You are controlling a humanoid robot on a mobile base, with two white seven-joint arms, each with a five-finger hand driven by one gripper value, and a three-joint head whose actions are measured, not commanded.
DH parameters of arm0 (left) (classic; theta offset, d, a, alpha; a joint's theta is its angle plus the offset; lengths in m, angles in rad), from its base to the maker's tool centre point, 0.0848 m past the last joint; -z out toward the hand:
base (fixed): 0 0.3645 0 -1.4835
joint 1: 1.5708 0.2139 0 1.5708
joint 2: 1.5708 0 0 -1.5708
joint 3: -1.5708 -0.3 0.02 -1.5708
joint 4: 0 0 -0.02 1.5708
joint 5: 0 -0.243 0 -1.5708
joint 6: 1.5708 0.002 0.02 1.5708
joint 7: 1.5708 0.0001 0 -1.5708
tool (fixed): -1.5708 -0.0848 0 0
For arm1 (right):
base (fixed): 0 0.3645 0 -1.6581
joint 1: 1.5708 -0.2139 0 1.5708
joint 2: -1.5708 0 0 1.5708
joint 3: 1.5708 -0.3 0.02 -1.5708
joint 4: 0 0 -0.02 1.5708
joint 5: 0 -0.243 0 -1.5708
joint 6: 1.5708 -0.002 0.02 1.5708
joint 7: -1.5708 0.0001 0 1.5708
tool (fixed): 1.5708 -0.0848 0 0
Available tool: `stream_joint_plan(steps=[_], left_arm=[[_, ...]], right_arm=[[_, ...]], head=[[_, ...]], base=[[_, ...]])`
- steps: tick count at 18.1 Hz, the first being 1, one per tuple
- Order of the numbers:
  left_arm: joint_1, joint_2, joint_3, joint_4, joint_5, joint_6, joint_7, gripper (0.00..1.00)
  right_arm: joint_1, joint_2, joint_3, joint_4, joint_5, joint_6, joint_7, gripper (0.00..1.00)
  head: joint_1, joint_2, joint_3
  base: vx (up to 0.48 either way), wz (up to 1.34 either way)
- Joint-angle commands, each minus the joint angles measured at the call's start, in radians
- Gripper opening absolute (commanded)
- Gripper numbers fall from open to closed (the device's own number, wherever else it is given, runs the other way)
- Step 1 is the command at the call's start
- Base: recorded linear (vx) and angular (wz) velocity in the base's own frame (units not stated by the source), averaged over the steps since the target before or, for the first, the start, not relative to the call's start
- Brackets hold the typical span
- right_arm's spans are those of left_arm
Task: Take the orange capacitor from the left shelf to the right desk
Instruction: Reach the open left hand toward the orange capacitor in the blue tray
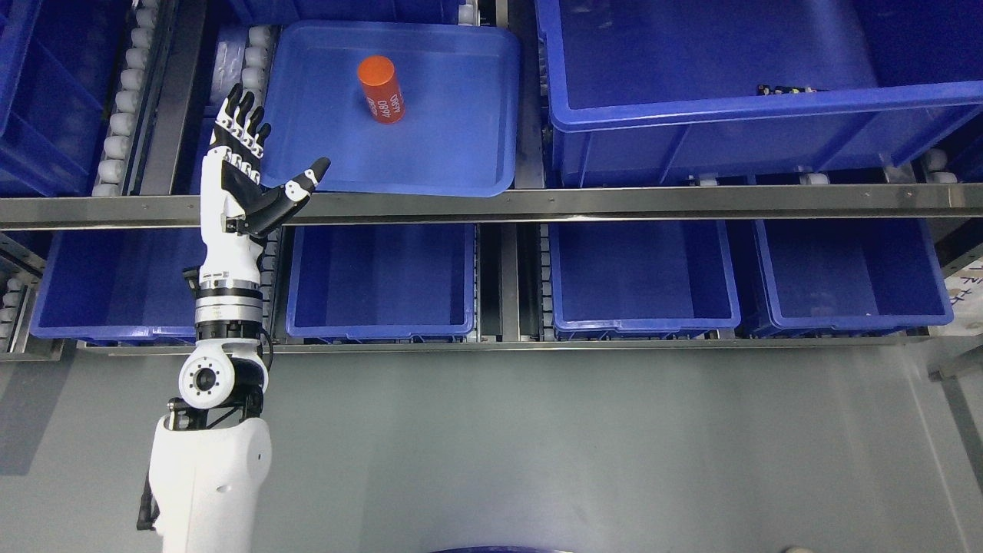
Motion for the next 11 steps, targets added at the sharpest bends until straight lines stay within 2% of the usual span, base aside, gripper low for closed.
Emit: stream_joint_plan(steps=[1, 5, 8, 9, 11], left_arm=[[-0.002, 0.017, 0.004, -0.013, 0.0, -0.001, 0.0, 1.0], [-0.005, 0.018, 0.01, 0.004, 0.0, 0.01, -0.002, 1.0], [-0.086, 0.109, -0.004, 0.106, 0.0, 0.01, -0.007, 1.0], [-0.111, 0.13, -0.005, 0.148, 0.0, 0.01, -0.026, 1.0], [-0.176, 0.158, -0.037, 0.24, -0.002, 0.012, -0.158, 0.99]], right_arm=[[0.021, -0.018, -0.011, -0.017, 0.006, -0.001, 0.0, 1.0], [0.023, -0.018, -0.011, -0.017, 0.006, -0.001, 0.0, 1.0], [0.023, -0.018, -0.011, -0.017, 0.006, -0.001, 0.0, 1.0], [0.023, -0.018, -0.011, -0.017, 0.006, -0.001, 0.0, 1.0], [0.023, -0.018, -0.011, -0.017, 0.008, -0.001, 0.0, 1.0]], head=[[0.0, 0.0, 0.0], [0.0, 0.0, 0.0], [0.0, 0.0, 0.0], [0.0, 0.0, 0.0], [0.0, 0.0, 0.0]], base=[[0.0, 0.0], [0.0, 0.0], [0.005, 0.0], [0.014, 0.0], [0.015, 0.0]])
